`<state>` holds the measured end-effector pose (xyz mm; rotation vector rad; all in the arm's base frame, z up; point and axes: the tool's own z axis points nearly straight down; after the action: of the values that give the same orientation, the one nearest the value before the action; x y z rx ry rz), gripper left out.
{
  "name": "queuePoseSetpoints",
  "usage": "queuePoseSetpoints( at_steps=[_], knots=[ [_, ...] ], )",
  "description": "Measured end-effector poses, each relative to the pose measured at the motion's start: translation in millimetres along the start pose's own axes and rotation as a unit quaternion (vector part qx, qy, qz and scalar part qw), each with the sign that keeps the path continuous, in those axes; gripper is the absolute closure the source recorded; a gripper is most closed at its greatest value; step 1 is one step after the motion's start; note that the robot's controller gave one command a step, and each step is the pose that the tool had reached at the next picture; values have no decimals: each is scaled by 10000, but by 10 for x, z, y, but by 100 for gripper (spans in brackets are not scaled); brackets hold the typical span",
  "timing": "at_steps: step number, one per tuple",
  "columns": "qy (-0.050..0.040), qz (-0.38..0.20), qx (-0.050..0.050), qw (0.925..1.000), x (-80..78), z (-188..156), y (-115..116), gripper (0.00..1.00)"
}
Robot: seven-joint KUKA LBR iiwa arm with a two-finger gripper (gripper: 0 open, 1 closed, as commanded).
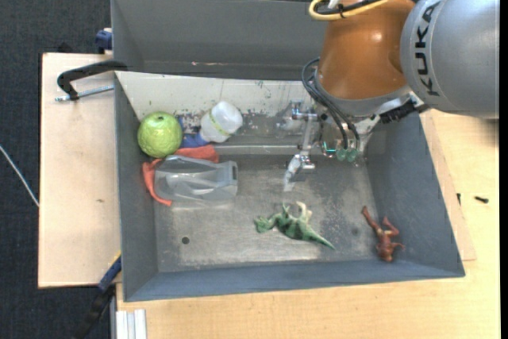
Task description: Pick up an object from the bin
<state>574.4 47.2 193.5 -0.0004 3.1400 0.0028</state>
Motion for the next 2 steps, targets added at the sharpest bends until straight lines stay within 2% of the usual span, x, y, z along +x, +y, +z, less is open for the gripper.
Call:
queuePoseSetpoints(
  at_steps=[1, 2],
  knots=[
    [-33, -329, 4, 9995, 53, 287, -33, 0],
    [-10, -580, -1, 9983, 540, 682, -382, 0]
  ],
)
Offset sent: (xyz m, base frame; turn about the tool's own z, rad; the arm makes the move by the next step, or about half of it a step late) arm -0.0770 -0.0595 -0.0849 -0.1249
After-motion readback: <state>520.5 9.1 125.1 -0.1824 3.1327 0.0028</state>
